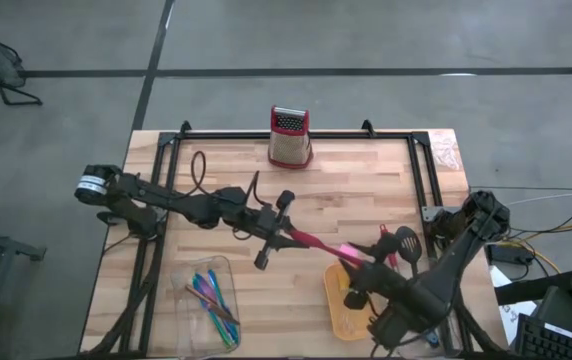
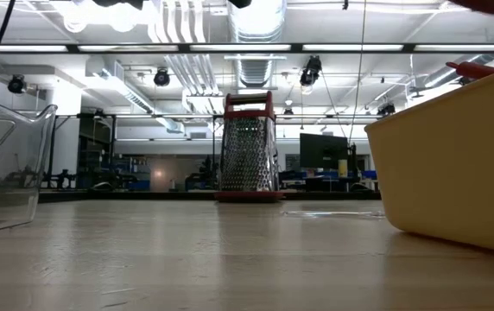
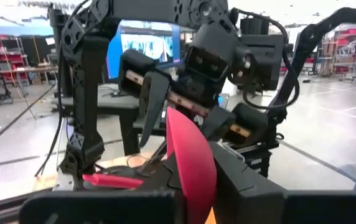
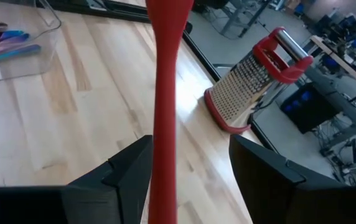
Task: Pick & Place Kitchen Items
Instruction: Put the red serving spoon into the right transparent bin
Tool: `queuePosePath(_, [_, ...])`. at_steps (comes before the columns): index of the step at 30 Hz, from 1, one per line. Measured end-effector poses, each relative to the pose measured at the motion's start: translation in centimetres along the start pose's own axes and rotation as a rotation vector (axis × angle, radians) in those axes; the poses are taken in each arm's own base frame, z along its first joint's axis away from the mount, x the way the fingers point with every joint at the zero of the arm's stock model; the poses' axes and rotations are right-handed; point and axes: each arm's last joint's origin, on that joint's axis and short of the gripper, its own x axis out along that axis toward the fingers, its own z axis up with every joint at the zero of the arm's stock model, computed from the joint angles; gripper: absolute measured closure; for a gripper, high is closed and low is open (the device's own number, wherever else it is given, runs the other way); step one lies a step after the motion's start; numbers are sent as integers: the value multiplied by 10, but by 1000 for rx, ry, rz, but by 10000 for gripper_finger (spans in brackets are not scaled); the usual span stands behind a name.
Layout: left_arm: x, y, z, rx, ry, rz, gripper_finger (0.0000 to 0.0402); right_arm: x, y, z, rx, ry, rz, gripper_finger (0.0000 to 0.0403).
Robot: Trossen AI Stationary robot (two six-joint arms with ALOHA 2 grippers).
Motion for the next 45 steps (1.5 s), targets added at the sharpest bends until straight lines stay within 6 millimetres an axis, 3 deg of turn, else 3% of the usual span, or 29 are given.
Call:
queuePosePath(13, [0,0,2,12,-24,4,369,29,-3,12,0,50,-36,199])
queuePosePath(18, [0,0,2,12,-23,5,369,34,-4,12,3,93,-25,247])
queuePosePath(24, [0,0,2,13,-25,26,367,35,-3,13,-23,102,-16,355])
queuePosePath(29, [0,0,1,10,-19,25,358,35,-2,12,-22,113,-6,358])
queuePosePath(39, [-4,-1,0,-25,24,59,285,23,-3,10,28,109,19,358])
queuePosePath(45, [-22,-4,19,-6,71,87,224,7,-6,9,85,80,56,358])
